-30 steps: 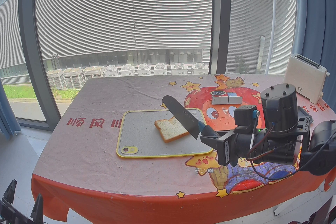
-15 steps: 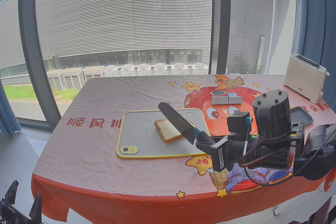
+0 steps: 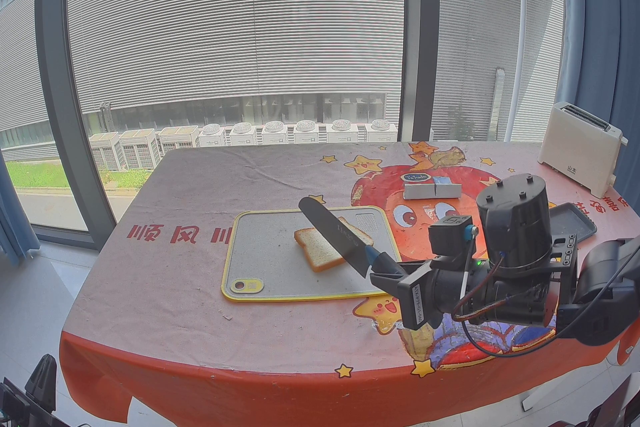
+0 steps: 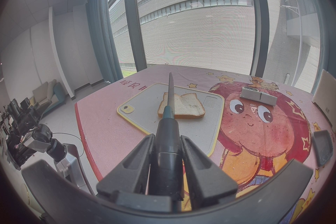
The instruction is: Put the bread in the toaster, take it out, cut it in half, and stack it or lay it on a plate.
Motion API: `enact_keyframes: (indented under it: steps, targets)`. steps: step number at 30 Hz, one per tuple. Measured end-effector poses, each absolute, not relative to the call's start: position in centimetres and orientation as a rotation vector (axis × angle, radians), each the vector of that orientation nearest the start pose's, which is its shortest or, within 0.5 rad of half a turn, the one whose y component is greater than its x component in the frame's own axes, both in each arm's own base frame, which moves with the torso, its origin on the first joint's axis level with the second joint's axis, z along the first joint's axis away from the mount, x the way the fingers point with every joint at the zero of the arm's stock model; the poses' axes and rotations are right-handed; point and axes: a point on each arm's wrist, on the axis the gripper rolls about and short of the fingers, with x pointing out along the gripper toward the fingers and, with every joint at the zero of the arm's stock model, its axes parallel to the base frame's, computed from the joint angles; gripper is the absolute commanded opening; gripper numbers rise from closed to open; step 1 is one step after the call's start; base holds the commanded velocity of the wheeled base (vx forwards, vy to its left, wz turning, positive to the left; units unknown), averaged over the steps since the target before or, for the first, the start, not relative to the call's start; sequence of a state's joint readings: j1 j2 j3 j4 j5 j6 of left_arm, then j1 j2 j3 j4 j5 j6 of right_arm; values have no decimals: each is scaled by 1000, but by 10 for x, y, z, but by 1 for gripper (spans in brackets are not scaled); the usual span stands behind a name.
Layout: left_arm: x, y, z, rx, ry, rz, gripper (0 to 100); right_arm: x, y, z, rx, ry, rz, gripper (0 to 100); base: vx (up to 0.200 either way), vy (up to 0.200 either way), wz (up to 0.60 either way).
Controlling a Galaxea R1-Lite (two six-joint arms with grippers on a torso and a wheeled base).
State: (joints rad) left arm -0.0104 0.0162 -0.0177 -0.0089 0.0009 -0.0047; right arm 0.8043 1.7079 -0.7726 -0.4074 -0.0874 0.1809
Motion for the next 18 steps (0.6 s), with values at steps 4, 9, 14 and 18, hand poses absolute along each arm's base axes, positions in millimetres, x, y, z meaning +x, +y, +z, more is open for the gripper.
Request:
enact_keyframes:
  steps: [4, 9, 14, 18]
  targets:
    - [-23, 0, 82, -4, -11, -10, 0, 206, 210, 151, -60, 543, 650, 0, 0, 0, 0]
    - [-23, 0, 82, -4, -11, -10, 0, 208, 208, 152, -55, 539, 642, 0, 0, 0, 0]
    - [-23, 0, 82, -4, -11, -10, 0, 208, 208, 152, -55, 538, 644, 0, 0, 0, 0]
    - [-23, 0, 82, -5, -11, -8, 0, 208, 209, 152, -56, 540, 642, 0, 0, 0, 0]
